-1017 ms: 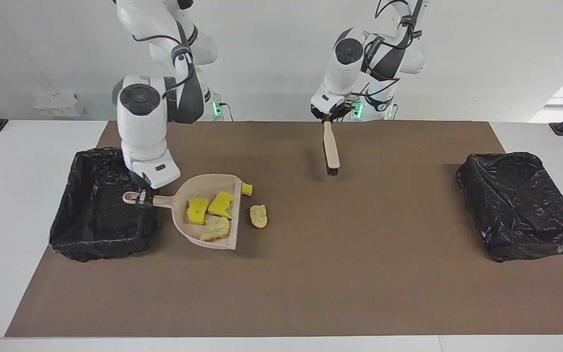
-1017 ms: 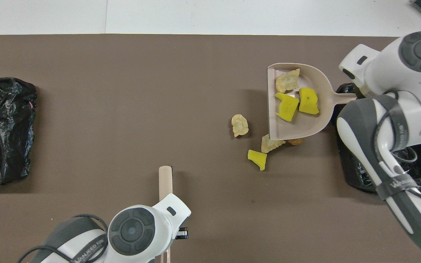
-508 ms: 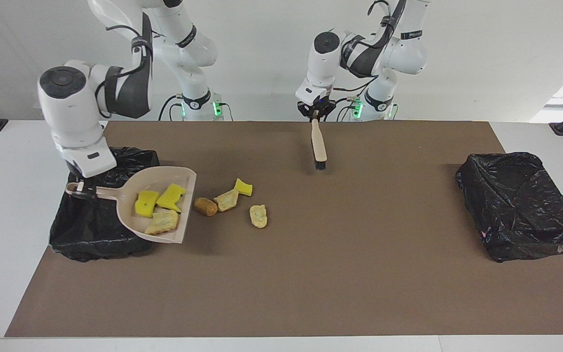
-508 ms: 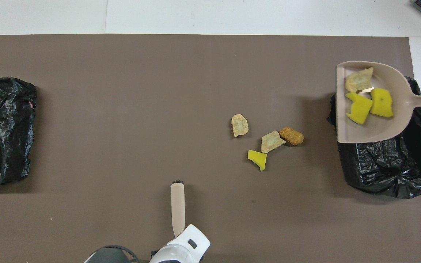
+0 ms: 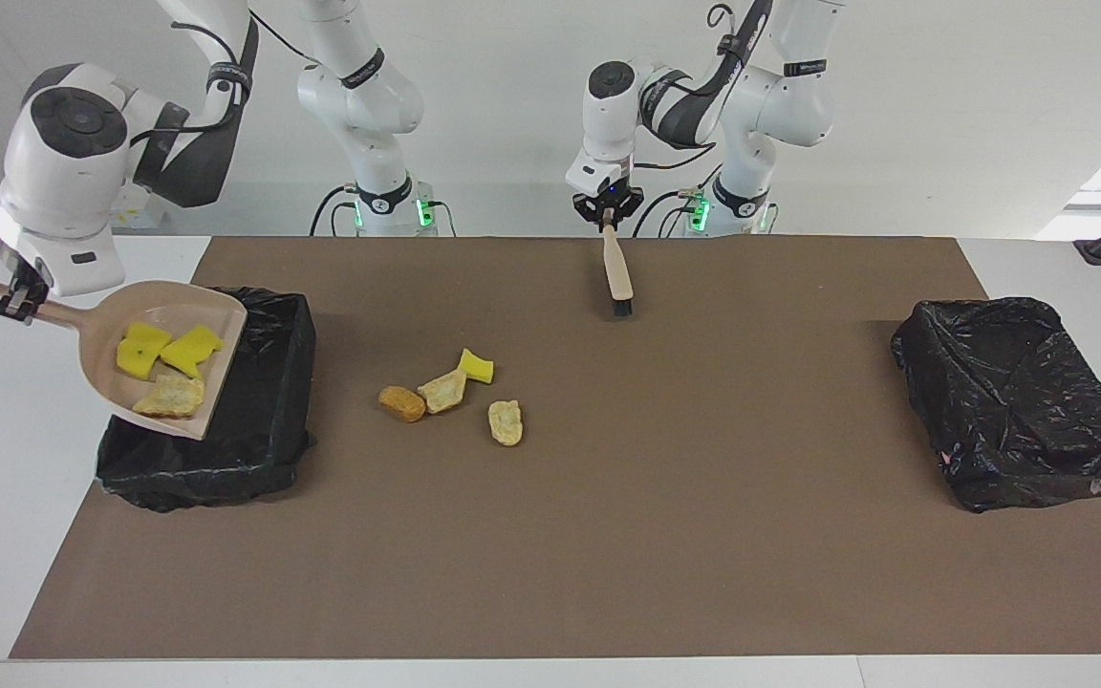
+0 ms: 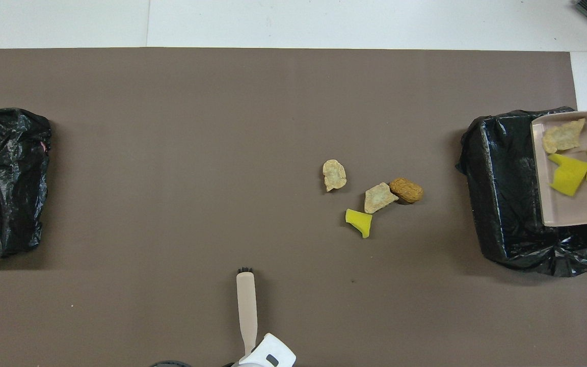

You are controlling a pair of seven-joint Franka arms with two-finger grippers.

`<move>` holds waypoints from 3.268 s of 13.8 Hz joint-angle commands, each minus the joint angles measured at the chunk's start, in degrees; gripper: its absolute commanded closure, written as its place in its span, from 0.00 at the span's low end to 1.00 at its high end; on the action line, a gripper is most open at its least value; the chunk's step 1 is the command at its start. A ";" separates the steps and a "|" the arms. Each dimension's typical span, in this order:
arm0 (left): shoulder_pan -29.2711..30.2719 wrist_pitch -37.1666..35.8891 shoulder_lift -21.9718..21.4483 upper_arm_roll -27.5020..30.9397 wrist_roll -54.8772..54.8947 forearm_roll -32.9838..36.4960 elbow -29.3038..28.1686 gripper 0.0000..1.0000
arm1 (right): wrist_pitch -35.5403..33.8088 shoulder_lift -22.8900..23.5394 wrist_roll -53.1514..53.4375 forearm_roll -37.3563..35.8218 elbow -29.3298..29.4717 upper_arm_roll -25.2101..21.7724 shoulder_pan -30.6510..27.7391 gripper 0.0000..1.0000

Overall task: Sweep and dump trash in bin
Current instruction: 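Tilt the dustpan over the bin with the right gripper, then return the dustpan to the table center with the right gripper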

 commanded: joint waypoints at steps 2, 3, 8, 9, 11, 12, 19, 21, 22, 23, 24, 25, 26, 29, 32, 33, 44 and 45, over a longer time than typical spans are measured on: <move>-1.07 1.33 -1.80 0.59 0.99 -1.09 -1.88 1.00 | 3.35 -7.83 9.70 -11.65 -13.09 0.26 1.45 1.00; -0.89 1.16 -1.63 0.68 3.00 -3.97 -1.88 1.00 | 3.35 -8.18 9.80 -12.45 -13.63 0.26 1.54 1.00; -0.01 0.45 -1.27 0.85 8.65 -8.39 -1.88 1.00 | 2.82 -8.45 10.06 -21.41 -13.46 0.26 3.30 1.00; 0.68 0.19 -1.10 0.86 8.65 -8.48 -1.88 0.94 | 3.00 -8.45 9.62 -22.12 -13.37 0.26 3.03 1.00; 1.13 0.10 -0.66 0.94 8.73 -8.48 -1.79 0.74 | 2.83 -8.89 9.10 -22.12 -13.19 0.35 2.86 1.00; 2.09 -0.08 -0.05 1.03 8.91 -8.48 -1.36 0.66 | 2.39 -9.41 7.70 -20.99 -12.93 0.44 3.12 1.00; 18.42 -8.33 5.23 1.30 19.00 -6.81 12.33 0.00 | 2.38 -9.33 6.01 4.19 -9.32 1.40 4.44 1.00; 22.99 -11.83 5.14 1.29 20.77 -1.83 17.52 0.00 | 2.13 -9.15 7.32 12.55 -9.41 1.32 4.53 1.00; 25.80 -14.12 5.32 1.21 22.51 0.73 20.76 0.00 | 2.04 -9.07 11.08 15.90 -9.32 1.40 4.61 1.00; 28.79 -15.79 5.49 1.21 25.14 2.40 23.67 0.00 | 1.51 -9.07 15.46 19.24 -9.41 1.49 4.70 1.00; 31.25 -17.29 6.19 1.21 27.43 3.55 26.48 0.00 | -0.67 -9.15 19.51 23.71 -9.41 1.58 5.75 1.00; 33.63 -19.57 6.81 1.21 28.67 4.87 30.08 0.00 | -3.73 -9.15 25.29 27.32 -8.98 1.58 7.50 1.00; 35.48 -22.63 8.47 1.21 29.38 5.40 33.94 0.00 | -6.81 -9.15 32.92 29.88 -8.71 1.67 8.56 1.00; 38.74 -28.63 11.03 1.21 32.19 7.07 41.43 0.00 | -14.03 -8.89 54.47 35.79 -6.08 1.67 15.14 1.00; 40.06 -28.73 12.43 1.30 33.69 7.34 44.17 0.00 | -14.05 -7.93 73.56 37.54 -4.76 1.75 22.35 1.00; 40.41 -28.82 12.53 1.30 34.91 7.26 44.35 0.00 | -14.05 -6.53 76.21 41.56 -3.88 1.84 23.67 1.00; 41.76 -31.89 13.67 7.43 42.47 9.01 52.51 0.00 | -12.65 19.20 113.93 50.03 20.44 2.19 42.13 1.00; 40.43 -32.76 14.80 9.01 42.74 9.27 54.18 0.00 | -11.42 21.93 114.90 50.03 23.17 2.11 43.71 1.00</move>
